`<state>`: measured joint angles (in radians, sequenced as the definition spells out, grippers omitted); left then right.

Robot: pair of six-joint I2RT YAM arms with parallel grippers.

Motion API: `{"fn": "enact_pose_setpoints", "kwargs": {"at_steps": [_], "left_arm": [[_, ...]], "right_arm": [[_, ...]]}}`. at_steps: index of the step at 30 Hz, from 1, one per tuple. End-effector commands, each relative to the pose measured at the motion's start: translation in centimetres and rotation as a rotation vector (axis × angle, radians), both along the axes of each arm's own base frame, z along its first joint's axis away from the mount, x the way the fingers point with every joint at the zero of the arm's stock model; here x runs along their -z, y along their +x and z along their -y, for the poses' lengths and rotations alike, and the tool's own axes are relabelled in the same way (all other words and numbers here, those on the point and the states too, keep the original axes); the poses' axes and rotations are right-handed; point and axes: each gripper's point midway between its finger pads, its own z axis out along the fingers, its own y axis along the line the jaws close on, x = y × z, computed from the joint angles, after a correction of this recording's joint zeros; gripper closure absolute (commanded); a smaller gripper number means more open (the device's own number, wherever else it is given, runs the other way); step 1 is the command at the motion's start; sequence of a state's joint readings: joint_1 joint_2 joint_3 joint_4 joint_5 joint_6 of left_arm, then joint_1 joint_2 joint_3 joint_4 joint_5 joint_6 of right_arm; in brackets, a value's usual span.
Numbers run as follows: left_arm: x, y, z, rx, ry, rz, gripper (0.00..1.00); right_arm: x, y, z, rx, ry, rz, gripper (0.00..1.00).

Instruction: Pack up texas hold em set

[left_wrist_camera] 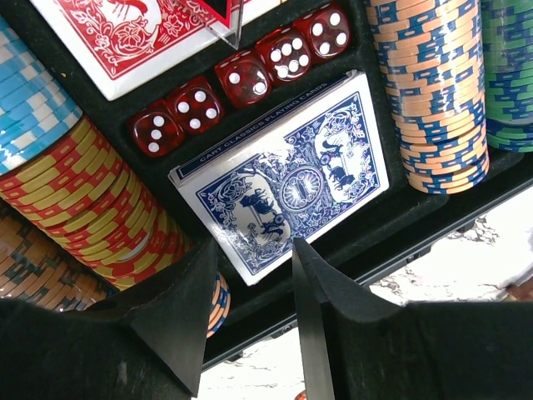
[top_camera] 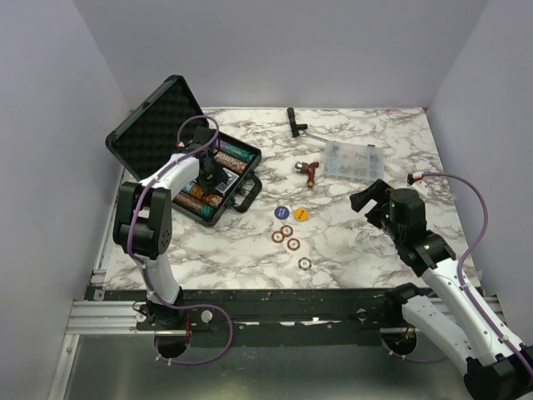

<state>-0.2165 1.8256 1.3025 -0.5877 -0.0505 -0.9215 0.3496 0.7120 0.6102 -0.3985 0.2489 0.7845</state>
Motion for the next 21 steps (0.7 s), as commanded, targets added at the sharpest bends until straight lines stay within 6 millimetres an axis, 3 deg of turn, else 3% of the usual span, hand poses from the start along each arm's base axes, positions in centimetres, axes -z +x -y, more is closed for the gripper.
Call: {"fn": "enact_pose_setpoints", "kwargs": {"at_steps": [1, 6, 12, 18, 21], "left_arm": [[-0.7, 1.6, 1.6, 0.02, -0.089, 0.03, 0.6], [-0.7, 0.9, 1.8, 0.067, -0.103, 0.01, 0.57], [-2.8, -0.3, -0.1, 0.096, -0.043, 0.08, 0.37], [-4.3, 1.1, -0.8, 0.119, -0.04, 0.134, 0.43], [-3.6, 1.8, -0.2, 0.146, -0.079, 0.115, 0.47]], "right_arm": [[0.1, -0.3, 0.5, 0.014, -0.016, -0.004, 0.07], [0.1, -0.3, 0.4, 0.011, -0.013, -0.007, 0.07], [0.1, -0.4, 0.5, 0.017, -0.01, -0.004, 0.07], [0.2, 0.0, 0.0, 0.004, 0.004, -0.009, 0.07], [0.2, 0.1, -0.1, -0.001, 0.007, -0.006, 0.07]]}}
